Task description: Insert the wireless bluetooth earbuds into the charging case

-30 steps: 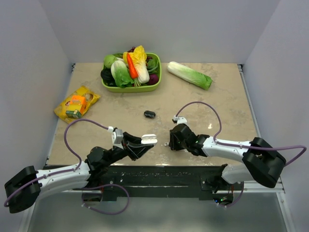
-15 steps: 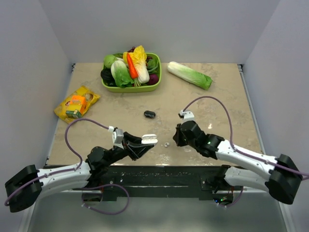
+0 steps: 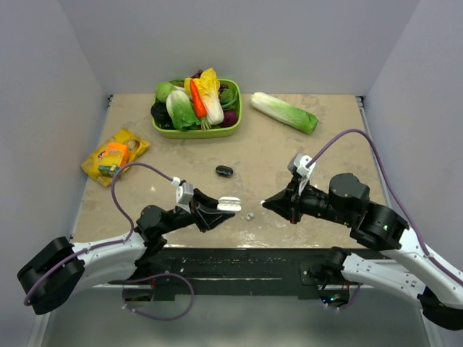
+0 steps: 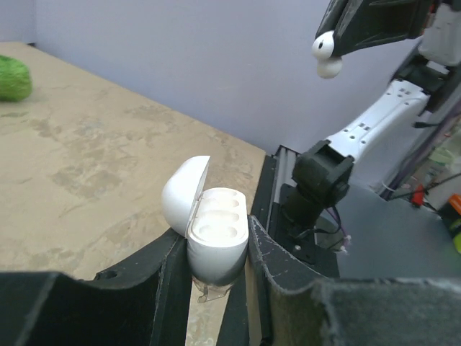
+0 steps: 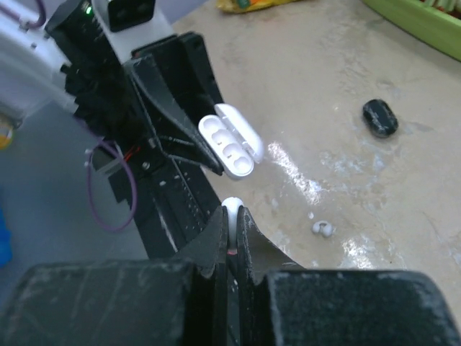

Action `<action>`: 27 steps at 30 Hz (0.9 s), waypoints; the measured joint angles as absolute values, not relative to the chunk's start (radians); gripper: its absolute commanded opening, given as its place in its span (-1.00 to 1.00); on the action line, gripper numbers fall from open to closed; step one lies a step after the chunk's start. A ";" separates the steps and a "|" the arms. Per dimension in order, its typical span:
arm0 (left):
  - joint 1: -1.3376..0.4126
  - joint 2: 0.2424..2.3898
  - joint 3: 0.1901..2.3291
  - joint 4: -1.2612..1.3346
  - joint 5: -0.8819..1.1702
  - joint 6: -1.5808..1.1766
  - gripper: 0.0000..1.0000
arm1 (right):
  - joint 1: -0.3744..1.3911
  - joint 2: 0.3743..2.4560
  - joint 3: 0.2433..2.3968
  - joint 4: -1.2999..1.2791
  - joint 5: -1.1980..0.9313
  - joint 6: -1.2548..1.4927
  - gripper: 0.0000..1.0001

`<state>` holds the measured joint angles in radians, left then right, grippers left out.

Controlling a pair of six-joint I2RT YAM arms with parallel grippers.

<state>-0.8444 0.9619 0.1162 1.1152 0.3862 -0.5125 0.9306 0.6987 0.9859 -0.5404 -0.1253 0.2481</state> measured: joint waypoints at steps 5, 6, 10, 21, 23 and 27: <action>-0.831 1.065 0.221 1.144 0.588 -0.517 -1.00 | 0.936 0.699 0.997 -0.591 -0.250 0.179 -1.00; -0.832 1.092 0.253 1.142 0.628 -0.517 -1.00 | 0.937 0.702 0.997 -0.592 -0.267 0.170 -1.00; -0.840 1.151 0.368 1.068 0.715 -0.493 -1.00 | 0.949 0.715 0.996 -0.586 -0.309 0.154 -1.00; -0.869 1.249 0.458 0.971 0.833 -0.467 -1.00 | 1.055 0.807 0.997 -0.542 -0.324 0.127 -1.00; -0.873 1.254 0.467 0.957 0.845 -0.467 -1.00 | 1.073 0.824 0.997 -0.542 -0.302 0.117 -1.00; -0.881 1.255 0.479 0.943 0.861 -0.460 -1.00 | 1.084 0.836 0.998 -0.547 -0.248 0.103 -1.00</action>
